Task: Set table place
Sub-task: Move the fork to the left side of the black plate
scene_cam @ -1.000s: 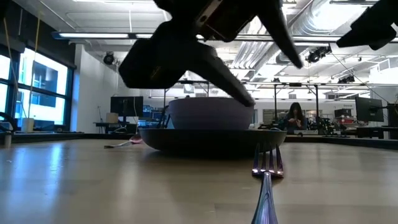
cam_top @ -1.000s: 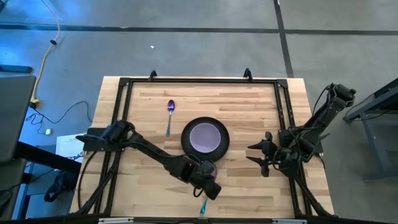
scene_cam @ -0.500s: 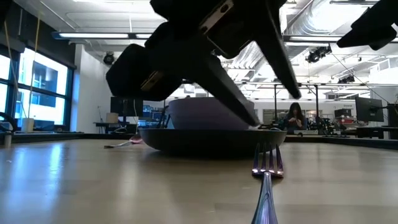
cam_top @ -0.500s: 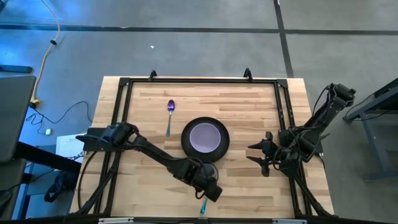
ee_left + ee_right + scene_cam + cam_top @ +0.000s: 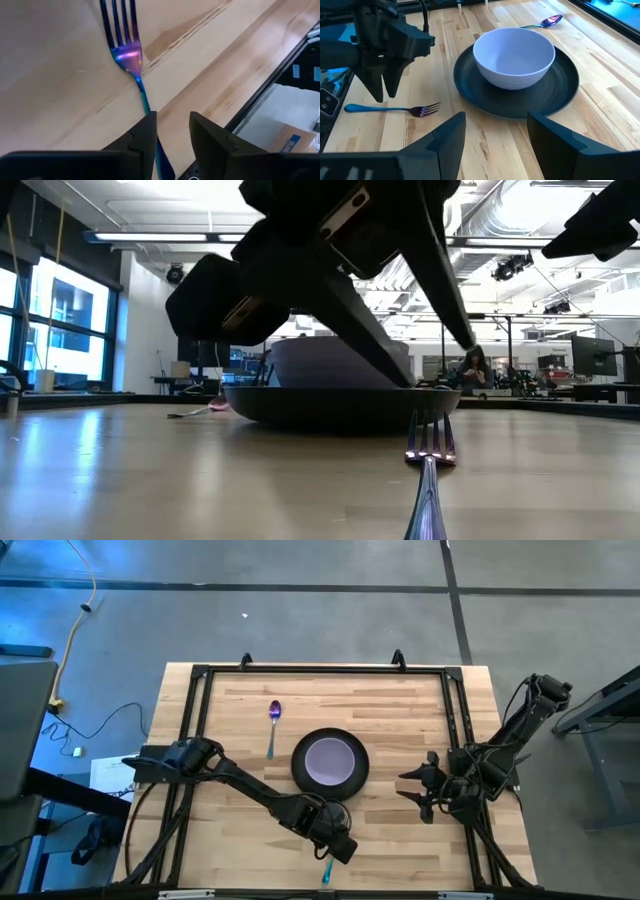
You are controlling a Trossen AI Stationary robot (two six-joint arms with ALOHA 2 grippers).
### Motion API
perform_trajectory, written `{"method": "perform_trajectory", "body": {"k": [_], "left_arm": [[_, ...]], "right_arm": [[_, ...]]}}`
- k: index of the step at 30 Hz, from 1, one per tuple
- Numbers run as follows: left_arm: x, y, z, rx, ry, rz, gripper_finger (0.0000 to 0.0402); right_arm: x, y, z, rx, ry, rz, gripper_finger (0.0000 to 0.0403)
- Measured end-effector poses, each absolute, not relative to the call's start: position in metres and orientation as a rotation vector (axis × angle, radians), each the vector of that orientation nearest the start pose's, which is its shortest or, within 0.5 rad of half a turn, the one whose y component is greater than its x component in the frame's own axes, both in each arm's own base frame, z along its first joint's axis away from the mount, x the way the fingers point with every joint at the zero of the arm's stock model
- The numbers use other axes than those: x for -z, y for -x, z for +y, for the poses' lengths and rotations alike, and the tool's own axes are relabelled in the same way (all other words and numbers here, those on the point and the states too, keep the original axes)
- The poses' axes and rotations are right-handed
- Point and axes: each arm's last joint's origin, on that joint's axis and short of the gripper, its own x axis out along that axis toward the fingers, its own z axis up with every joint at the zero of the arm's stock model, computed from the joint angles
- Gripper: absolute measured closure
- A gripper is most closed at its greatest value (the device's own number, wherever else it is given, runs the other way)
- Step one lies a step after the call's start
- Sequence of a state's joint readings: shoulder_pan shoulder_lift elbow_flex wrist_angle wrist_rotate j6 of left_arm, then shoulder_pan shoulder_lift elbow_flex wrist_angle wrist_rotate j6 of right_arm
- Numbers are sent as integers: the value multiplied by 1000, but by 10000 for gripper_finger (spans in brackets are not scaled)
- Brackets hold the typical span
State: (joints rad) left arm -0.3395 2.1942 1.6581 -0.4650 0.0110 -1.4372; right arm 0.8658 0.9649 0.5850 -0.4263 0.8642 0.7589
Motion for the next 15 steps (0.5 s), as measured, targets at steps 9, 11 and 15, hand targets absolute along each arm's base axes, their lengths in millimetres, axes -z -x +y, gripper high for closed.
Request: {"method": "perform_trajectory", "body": {"k": [9,11,15], "left_arm": [[-153,-446,-152,-446,1162,1026,236],[-150,-446,-148,-466,1162,1028,226],[-146,-448,-149,-463,1183,1035,224]], "right_arm": [[-223,-133,122,189,-121,481,199],[-223,-133,122,190,-122,482,199],[-222,-133,122,191,-122,483,199]]}}
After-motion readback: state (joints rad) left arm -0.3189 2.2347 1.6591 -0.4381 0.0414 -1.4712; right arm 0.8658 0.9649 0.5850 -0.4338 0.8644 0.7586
